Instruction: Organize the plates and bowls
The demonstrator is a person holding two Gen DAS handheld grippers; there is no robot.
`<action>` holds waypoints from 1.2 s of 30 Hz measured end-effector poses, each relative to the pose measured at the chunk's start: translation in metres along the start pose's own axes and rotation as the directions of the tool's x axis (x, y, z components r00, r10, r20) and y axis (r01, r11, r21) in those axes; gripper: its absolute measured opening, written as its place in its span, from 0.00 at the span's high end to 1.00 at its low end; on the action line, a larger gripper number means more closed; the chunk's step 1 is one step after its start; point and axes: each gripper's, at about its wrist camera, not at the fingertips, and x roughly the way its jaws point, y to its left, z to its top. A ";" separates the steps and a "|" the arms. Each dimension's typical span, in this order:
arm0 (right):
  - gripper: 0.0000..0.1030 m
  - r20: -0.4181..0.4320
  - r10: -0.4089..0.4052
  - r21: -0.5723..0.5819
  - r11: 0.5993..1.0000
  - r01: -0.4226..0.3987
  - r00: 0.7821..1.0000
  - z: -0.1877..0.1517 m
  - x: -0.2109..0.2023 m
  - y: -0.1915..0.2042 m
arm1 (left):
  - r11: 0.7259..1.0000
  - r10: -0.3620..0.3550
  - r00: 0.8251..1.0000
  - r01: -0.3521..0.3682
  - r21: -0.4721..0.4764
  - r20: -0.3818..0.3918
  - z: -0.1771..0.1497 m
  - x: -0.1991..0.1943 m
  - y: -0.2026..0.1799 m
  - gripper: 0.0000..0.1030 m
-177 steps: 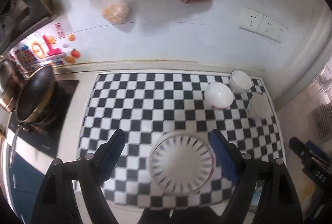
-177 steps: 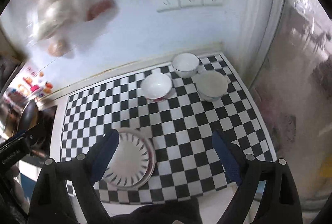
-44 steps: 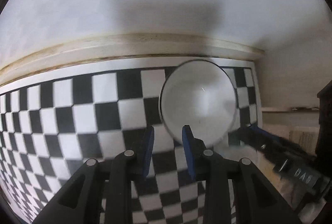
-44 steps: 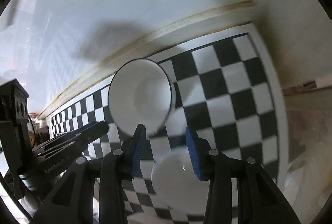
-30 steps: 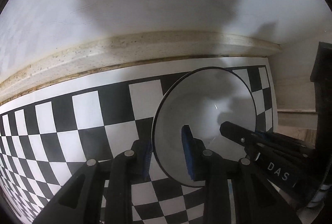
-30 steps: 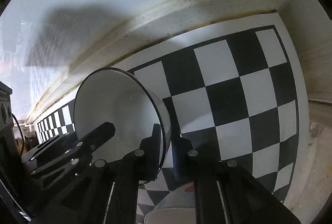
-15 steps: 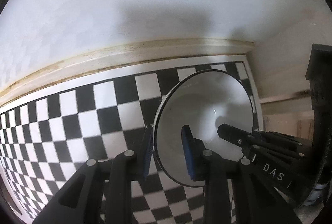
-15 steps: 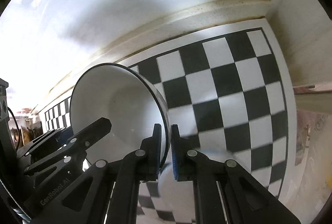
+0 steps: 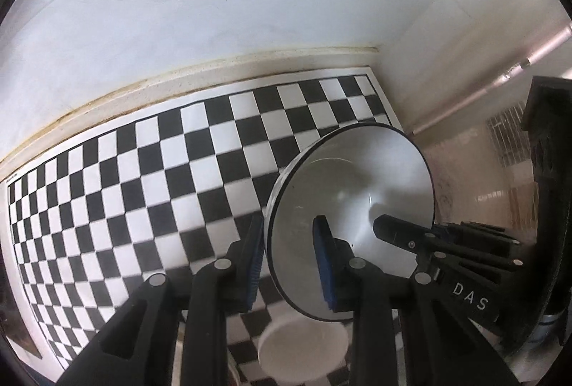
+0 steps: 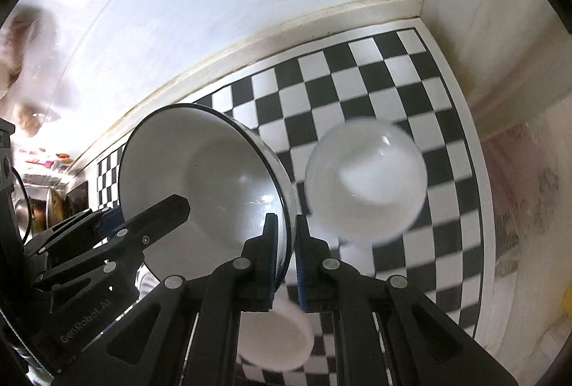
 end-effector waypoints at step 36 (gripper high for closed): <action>0.90 -0.202 -0.031 0.021 0.999 0.035 0.979 -0.163 0.079 -0.022 | 0.998 0.057 0.954 -0.061 -0.004 -0.294 -0.143 0.068 0.000 0.76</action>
